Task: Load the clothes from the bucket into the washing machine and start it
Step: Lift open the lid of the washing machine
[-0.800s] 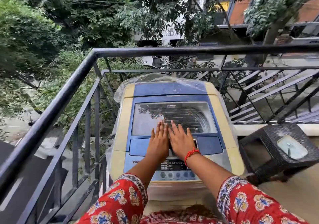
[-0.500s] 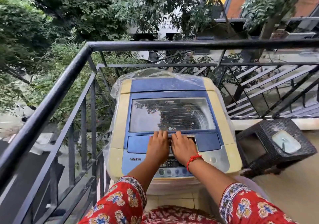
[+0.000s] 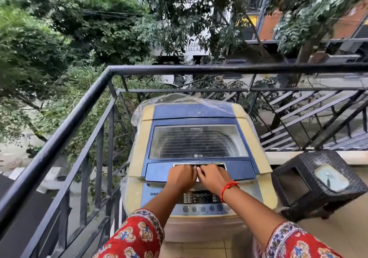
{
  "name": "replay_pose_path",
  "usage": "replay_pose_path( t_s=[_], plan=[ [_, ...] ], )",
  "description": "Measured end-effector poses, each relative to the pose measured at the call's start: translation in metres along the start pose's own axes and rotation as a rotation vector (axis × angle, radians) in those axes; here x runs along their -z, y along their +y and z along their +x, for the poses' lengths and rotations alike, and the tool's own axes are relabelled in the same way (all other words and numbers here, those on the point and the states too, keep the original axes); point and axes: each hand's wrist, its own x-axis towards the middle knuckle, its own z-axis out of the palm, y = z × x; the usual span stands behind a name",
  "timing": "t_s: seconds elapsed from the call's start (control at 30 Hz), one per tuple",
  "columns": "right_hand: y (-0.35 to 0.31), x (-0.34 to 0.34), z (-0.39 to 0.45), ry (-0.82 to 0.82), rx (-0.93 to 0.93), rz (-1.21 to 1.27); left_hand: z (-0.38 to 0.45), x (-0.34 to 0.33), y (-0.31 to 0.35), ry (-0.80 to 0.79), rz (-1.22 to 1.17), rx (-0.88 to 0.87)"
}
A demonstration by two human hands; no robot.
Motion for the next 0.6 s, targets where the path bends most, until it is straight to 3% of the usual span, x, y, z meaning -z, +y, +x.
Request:
replay_pose_path(
  t_s=[0.27, 0.43, 0.6],
  plan=[
    [-0.013, 0.047, 0.011, 0.204, 0.153, 0.019, 0.012, 0.054, 0.005, 0.196, 0.000, -0.011],
    [-0.018, 0.085, 0.022, 0.338, 0.101, -0.013, 0.021, 0.095, 0.015, 0.322, 0.001, 0.019],
    [-0.020, 0.112, 0.041, 0.373, 0.096, -0.054, 0.036, 0.123, 0.019, 0.349, 0.046, 0.012]
  ],
)
